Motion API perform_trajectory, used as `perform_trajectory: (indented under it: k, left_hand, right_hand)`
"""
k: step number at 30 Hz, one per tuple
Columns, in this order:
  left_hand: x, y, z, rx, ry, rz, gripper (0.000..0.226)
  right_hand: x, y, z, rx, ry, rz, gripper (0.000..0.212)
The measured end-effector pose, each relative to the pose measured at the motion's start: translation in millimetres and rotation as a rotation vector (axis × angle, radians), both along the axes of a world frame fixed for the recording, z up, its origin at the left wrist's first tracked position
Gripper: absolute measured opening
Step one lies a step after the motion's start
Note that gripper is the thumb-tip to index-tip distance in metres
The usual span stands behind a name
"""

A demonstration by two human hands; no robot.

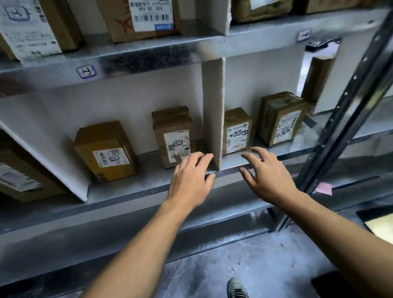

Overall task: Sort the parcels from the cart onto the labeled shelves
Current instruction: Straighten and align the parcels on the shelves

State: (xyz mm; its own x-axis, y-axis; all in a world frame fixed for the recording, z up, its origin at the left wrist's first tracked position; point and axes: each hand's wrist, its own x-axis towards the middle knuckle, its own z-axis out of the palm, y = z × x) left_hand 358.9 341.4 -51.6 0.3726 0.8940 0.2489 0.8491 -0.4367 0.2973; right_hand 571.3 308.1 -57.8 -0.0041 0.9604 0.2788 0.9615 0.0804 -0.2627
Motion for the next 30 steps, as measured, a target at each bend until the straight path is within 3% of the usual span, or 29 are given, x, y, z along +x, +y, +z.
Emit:
perform_trajectory:
  k: [9, 15, 30]
  left_hand:
    - [91.0, 24.2, 10.2, 0.088, -0.074, -0.116, 0.050]
    - [141.5, 54.6, 16.2, 0.093, -0.188, -0.052, 0.050]
    - [180.2, 114.9, 3.8, -0.115, -0.173, 0.481, 0.058]
  right_hand:
    - [73.0, 18.0, 6.2, 0.055, 0.086, -0.054, 0.044]
    - [114.7, 63.2, 21.2, 0.062, 0.161, 0.048, 0.046]
    - [128.4, 174.2, 7.3, -0.187, 0.344, 0.294, 0.047]
